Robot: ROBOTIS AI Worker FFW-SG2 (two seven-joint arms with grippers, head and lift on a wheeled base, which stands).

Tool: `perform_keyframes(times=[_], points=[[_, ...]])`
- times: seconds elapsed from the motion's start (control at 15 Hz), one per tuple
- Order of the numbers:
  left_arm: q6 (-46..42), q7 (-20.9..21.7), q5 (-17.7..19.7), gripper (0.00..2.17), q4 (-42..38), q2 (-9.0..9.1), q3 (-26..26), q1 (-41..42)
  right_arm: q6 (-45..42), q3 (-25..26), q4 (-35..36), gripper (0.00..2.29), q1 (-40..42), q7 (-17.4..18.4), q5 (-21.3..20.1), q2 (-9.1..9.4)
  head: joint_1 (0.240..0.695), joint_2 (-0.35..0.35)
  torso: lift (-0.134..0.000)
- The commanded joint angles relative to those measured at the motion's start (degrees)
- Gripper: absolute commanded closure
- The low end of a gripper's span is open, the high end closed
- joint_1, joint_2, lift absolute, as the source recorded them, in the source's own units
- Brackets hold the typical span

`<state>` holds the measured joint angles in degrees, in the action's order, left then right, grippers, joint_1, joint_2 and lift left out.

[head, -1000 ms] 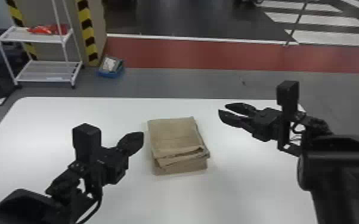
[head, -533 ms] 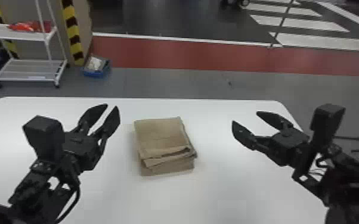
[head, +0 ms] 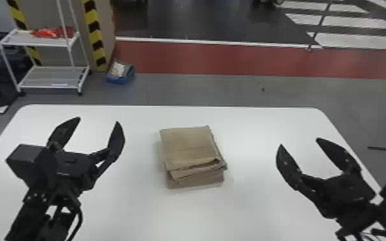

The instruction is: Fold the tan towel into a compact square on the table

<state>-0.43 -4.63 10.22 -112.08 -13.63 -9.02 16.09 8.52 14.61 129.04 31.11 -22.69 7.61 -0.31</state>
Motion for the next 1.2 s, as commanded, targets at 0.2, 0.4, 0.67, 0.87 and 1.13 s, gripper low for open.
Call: perform_keyframes(times=[0.2, 0.4, 0.67, 0.87, 1.13], points=[[-2.4, -0.2, -2.7, 0.03, 2.7, 1.41, 0.7, 2.1, -6.1, -0.6, -2.1, 0.06, 3.4, 4.8, 1.6, 0.36, 0.695, -0.102, -0.109], [-2.4, -0.6, -4.2, 0.03, 2.7, 1.41, 0.6, 3.0, -5.9, -0.6, -4.0, 0.06, 3.5, 5.5, 3.2, 0.36, 0.695, -0.109, -0.109], [-1.9, 0.7, -4.4, 0.03, 1.9, 1.41, 3.9, 3.7, -5.7, -4.0, -4.0, 0.06, 4.0, 8.7, 4.8, 0.36, 0.695, -0.113, -0.109], [-1.9, 2.3, -2.8, 0.03, 0.1, 0.97, 5.8, 5.4, -5.9, -8.2, -4.0, 0.06, 4.0, 11.0, 2.8, 0.36, 0.695, -0.063, -0.109], [-1.4, 3.4, -2.2, 0.03, -1.7, 0.88, 6.6, 7.2, -6.1, -10.7, -3.8, 0.06, 3.3, 12.1, 0.8, 0.36, 0.695, -0.001, -0.109]])
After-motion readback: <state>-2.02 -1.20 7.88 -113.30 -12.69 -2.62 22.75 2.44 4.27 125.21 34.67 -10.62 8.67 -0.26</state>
